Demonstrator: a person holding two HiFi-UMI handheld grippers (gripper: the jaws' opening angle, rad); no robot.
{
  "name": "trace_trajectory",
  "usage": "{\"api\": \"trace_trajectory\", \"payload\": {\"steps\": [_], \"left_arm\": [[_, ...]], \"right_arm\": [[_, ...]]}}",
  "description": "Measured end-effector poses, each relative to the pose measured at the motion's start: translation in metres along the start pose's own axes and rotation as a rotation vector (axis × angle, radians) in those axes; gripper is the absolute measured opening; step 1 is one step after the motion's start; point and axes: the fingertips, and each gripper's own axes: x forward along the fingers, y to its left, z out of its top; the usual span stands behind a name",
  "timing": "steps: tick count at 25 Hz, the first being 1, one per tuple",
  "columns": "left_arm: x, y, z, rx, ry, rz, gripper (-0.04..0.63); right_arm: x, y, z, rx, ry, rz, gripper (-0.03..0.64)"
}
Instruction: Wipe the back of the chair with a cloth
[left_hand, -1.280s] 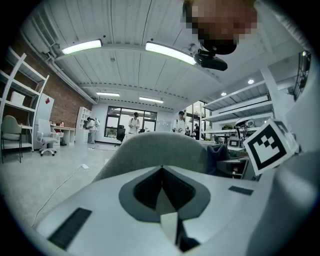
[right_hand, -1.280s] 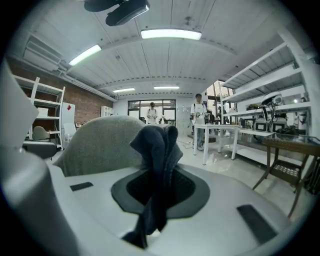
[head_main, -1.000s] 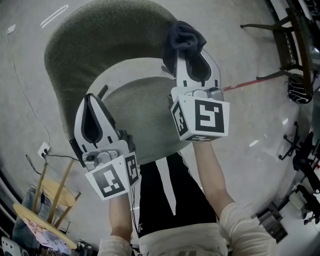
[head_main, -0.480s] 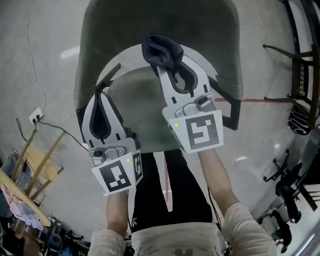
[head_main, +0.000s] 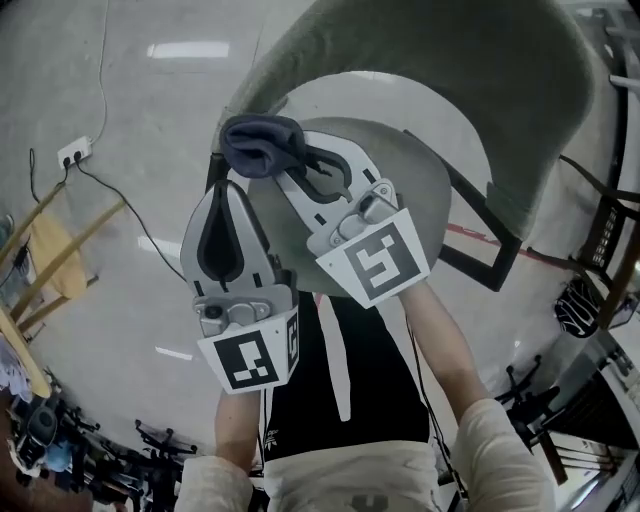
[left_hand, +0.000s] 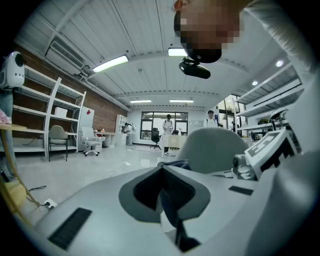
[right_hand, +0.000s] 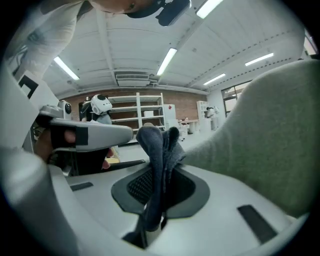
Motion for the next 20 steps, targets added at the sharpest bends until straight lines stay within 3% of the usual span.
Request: {"api": "trace_trajectory", "payload": {"steps": [4,7,12,20], "left_arm": [[-0.006,0.003,-0.005,-0.011,0.014,0.032,0.015],[-0.010,0.009,-0.005,-0.030,0.019,0.056,0.016],[-0.008,0.007,-0.007,-0.025,0.027,0.032,0.017],[0.006,-0.014,0.000,-0.053,0.018,-0.026,0.017]], "right_arm": [[0.018,0.018,-0.013,-0.033,0.044,0.081,0.057],[0.025,0.016,-0.014,-0.027,0.036,0.072,0.057],[0.031,0.005,-0.012,-0.038,0.040,0.040,0.057],[0.024,-0.060,-0.004,0.054,-0.002,-0.158,0.057]]}}
